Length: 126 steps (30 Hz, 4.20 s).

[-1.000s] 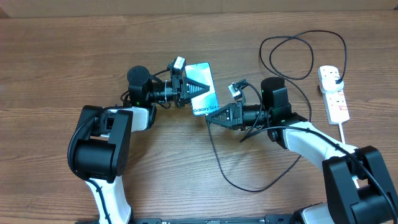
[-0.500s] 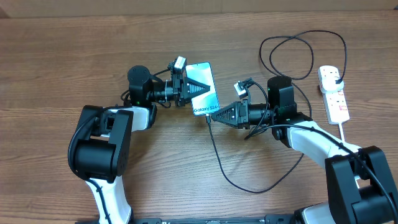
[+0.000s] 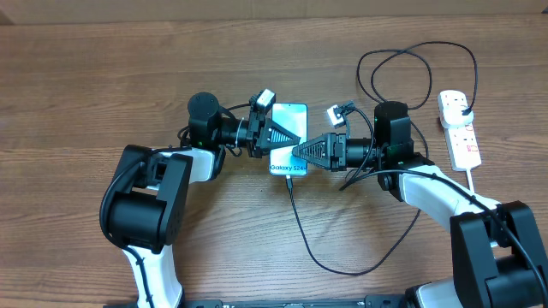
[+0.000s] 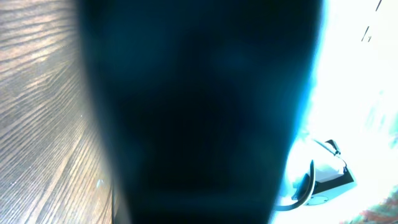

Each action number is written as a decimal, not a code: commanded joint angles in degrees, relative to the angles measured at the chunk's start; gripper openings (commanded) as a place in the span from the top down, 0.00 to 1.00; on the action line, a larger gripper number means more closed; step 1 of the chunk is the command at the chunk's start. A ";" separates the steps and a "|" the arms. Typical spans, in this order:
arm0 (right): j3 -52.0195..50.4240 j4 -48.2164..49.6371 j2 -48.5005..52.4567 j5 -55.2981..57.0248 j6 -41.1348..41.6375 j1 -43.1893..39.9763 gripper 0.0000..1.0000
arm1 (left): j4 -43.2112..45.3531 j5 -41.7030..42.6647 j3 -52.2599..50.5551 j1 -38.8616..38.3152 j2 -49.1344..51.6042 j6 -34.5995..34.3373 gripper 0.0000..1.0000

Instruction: Plug charger to phone and switch on socket

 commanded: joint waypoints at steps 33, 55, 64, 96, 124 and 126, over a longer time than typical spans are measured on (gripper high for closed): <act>10.34 -38.53 -8.09 63.93 -19.15 30.71 0.38 | -13.60 -4.90 -0.15 15.76 -0.24 17.99 0.96; 14.38 -38.51 3.54 81.05 -29.68 40.50 0.09 | -13.55 -4.96 -0.15 17.18 -0.24 18.21 0.96; 14.60 -38.27 5.22 81.00 -30.97 41.70 0.19 | -13.57 -4.98 -0.15 17.18 -0.24 18.60 0.96; 14.84 -33.42 12.74 81.26 -32.00 40.61 0.55 | -13.57 -4.42 -0.15 17.18 -0.24 18.56 0.96; 20.46 -39.32 11.61 23.45 -24.39 25.88 0.96 | -13.57 -2.78 -0.15 17.18 -0.24 17.38 0.96; 20.37 -39.60 11.50 16.39 -24.35 21.53 0.96 | -13.57 -2.73 -0.15 17.18 -0.24 16.74 0.96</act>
